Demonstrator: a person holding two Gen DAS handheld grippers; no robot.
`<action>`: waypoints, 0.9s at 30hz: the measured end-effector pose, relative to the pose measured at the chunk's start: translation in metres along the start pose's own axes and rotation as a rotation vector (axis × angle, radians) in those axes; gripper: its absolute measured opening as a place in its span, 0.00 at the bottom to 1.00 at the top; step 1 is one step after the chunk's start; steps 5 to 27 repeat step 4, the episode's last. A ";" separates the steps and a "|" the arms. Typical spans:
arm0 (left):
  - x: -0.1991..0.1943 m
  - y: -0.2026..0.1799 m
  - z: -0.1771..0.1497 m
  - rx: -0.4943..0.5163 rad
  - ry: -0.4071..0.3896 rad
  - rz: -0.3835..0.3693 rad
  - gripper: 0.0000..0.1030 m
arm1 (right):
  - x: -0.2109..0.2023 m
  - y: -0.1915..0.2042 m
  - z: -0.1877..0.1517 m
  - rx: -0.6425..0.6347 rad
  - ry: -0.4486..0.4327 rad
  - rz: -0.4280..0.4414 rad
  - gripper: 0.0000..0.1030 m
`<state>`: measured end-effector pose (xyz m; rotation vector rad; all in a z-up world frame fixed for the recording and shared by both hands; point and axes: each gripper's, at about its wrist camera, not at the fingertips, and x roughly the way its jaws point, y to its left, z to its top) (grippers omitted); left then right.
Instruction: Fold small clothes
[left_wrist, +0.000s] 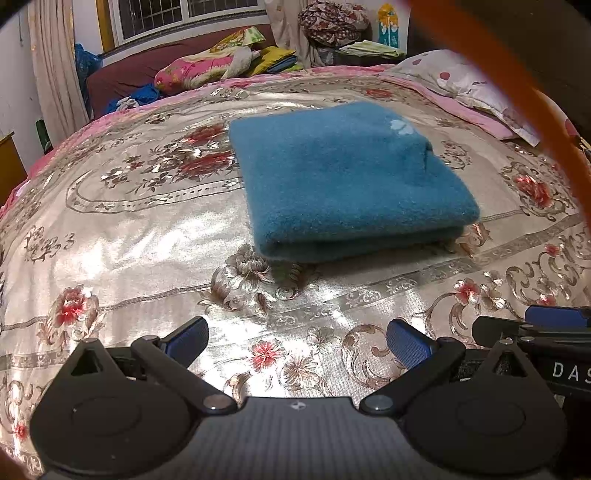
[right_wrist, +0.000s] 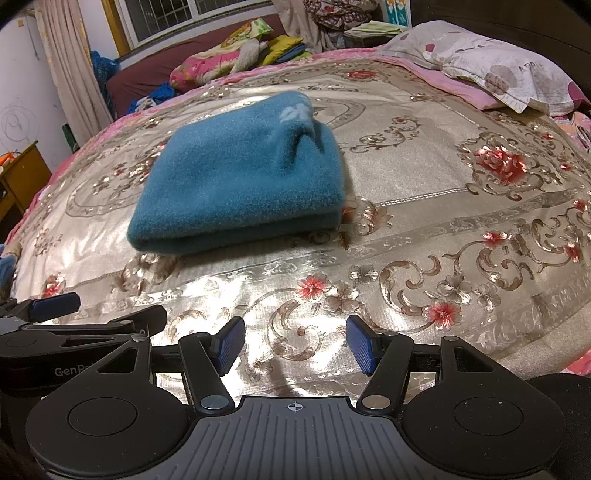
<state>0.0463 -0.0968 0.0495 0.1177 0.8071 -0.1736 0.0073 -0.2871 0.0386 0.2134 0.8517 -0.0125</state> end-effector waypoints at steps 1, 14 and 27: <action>0.000 0.000 0.000 0.000 -0.001 0.001 1.00 | 0.000 0.000 0.000 0.000 0.000 0.000 0.59; 0.000 0.000 0.000 0.000 -0.001 0.002 1.00 | 0.000 0.000 0.000 -0.001 -0.001 -0.001 0.59; 0.000 0.000 0.000 0.000 -0.001 0.002 1.00 | 0.000 0.000 0.000 -0.001 -0.001 -0.001 0.59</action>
